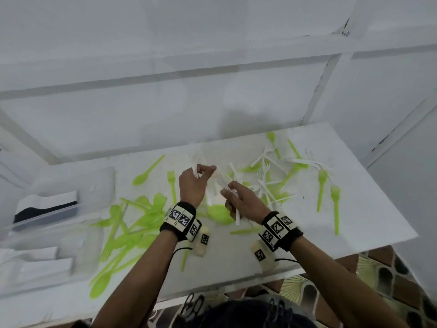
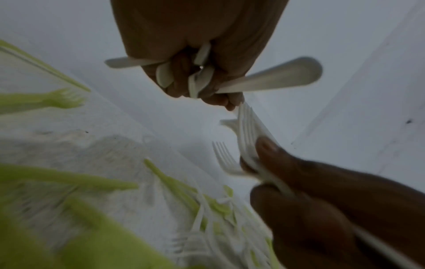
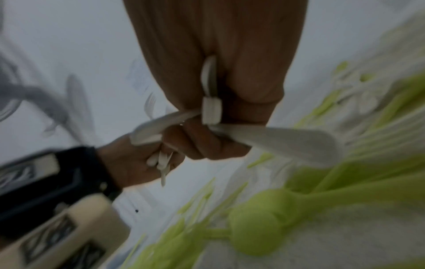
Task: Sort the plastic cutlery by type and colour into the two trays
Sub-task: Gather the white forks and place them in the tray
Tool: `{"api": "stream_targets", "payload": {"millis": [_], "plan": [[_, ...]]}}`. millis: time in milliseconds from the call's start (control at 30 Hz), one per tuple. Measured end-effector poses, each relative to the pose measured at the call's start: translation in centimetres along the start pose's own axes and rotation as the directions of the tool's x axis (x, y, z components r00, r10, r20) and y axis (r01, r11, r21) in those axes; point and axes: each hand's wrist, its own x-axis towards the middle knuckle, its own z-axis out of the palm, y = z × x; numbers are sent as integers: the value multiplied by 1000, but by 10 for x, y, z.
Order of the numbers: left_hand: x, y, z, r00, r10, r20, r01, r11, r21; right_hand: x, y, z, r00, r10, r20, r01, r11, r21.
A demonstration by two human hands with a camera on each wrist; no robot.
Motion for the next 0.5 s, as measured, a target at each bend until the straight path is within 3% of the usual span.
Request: {"api": "stream_targets", "payload": {"millis": [67,167,267,367,500], "plan": [[4,11,9,999,33,-17,-32,999,35,-3,5,-13,1000,-11,5,11,999,-37],[1,23,28,997,72,-30,-69,991,111,-2,11,-37,993,20,-116,-22,1000,-9],[-8,14,47,1000,14,20,-16,993,116,4,9,-67,984,15,-175,-15,1000,2],[-22,5,62,996,-21,91,10,993,121,11,8,-96,989,3,-148,-2,1000,10],[-34,3,71,986,-79,148,62,991,122,20,16,-119,999,-1,-49,-4,994,-106]]}}
